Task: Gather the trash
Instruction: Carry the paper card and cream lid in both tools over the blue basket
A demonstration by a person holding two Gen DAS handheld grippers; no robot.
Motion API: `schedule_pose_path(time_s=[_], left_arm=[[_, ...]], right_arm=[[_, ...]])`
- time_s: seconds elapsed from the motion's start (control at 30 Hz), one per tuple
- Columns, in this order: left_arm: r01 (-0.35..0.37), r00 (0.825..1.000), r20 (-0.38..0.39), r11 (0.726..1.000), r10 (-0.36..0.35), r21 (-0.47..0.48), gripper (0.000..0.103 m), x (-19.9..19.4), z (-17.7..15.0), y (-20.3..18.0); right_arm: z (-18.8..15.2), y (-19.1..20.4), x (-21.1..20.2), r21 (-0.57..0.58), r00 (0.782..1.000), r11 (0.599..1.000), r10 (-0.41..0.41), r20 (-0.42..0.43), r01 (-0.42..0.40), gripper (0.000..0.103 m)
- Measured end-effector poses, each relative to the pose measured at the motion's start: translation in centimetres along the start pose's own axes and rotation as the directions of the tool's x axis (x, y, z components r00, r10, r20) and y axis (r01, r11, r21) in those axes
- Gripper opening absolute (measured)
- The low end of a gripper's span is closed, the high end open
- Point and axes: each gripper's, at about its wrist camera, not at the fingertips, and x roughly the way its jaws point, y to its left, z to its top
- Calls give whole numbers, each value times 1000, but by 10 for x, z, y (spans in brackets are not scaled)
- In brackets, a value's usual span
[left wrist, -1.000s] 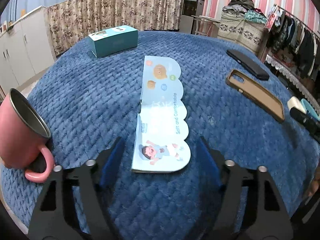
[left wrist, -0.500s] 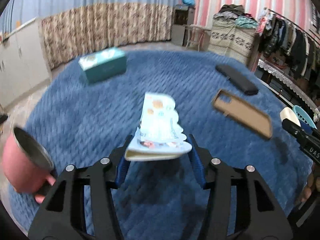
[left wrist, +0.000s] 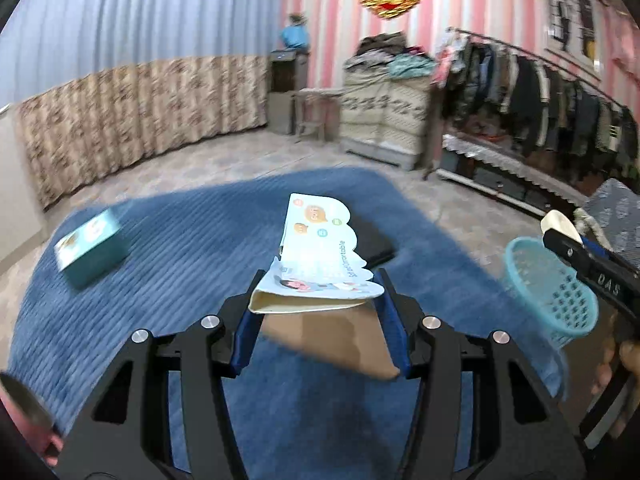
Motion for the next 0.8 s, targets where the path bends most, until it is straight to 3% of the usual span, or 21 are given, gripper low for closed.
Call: schedule_pose_path(time_s=[0.27,0.5,0.8], left_arm=[[128,991,24,990,-129,55,52,36,31,-83],[205,979,-10,972,-205,117,52,54,18,-140],[312,950,-76,932,-303,187,52,88,-1,-214]], right_arm=[[45,-78,-13,32,982,983,-181,53,179,61],[18,-152,-8,171,959,947,-281,27,273,61],[-8,-207,7,201,927,905,-369,-64,374,61]])
